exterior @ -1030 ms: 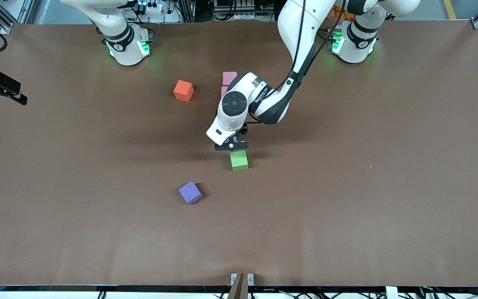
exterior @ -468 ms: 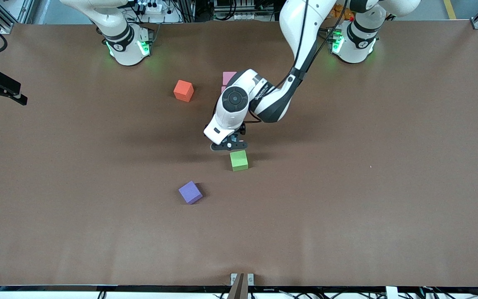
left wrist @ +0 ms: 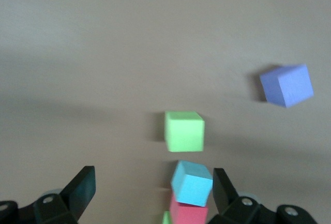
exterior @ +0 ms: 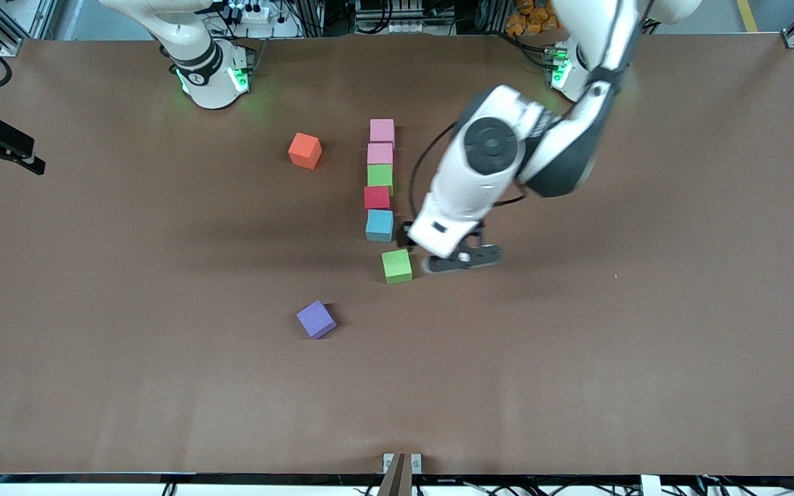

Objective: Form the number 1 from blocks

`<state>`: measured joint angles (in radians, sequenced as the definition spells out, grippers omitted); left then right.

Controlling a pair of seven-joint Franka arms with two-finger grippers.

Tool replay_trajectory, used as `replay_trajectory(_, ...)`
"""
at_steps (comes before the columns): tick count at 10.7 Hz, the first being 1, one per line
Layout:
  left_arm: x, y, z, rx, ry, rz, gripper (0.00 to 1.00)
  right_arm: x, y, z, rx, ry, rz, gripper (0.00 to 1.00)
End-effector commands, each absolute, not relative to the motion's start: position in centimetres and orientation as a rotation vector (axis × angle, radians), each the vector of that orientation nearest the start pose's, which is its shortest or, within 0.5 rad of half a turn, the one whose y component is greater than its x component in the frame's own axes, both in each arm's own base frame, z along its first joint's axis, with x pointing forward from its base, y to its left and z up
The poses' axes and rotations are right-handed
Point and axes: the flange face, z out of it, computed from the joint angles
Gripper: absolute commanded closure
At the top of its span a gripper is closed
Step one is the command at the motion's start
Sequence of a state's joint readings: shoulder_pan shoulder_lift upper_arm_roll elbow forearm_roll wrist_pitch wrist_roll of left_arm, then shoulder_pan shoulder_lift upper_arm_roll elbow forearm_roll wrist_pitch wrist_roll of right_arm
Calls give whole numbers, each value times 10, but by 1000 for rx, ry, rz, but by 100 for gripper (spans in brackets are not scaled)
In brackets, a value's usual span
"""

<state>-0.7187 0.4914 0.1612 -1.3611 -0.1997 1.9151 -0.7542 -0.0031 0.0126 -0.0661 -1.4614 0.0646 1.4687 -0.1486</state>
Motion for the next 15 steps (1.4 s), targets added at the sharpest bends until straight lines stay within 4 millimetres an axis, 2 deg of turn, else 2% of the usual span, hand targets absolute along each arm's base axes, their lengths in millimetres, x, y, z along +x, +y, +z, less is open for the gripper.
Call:
replay_trajectory(1,593,-335,490,-3185,-379,15,0,549,-31,661,-3056,-131,-5,0)
replay_trajectory(2,597,-303,504,-3165,-291,40,0,550,-32,661,-3056,-128,-3,0)
replay_trajectory(4,607,-227,546,-3164,-163,16,0,550,-31,659,-3055,-131,2,0)
replay_trajectory(6,607,-155,578,-3158,-157,25,0,550,-31,658,-3055,-130,4,0)
replay_trajectory(7,600,-137,589,-3152,-124,53,0,550,-32,658,-3054,-128,4,0)
replay_trajectory(8,592,-107,606,-3151,-109,53,0,550,-32,658,-3055,-128,4,0)
replay_trajectory(9,584,-87,620,-3153,-57,57,0,550,-31,658,-3054,-131,4,0)
replay_trajectory(10,581,-70,626,-3150,-30,67,0,550,-32,658,-3055,-128,4,0)
replay_trajectory(11,574,-46,638,-3143,-71,47,0,550,-32,658,-3055,-128,4,0)
replay_trajectory(12,570,-34,648,-3143,-110,20,0,550,-32,658,-3054,-128,4,0)
replay_trajectory(13,564,-31,657,-3133,-131,-5,0,550,-32,658,-3054,-128,4,0)
replay_trajectory(15,561,-30,660,-3105,-132,-20,0,550,-32,658,-3055,-128,4,0)
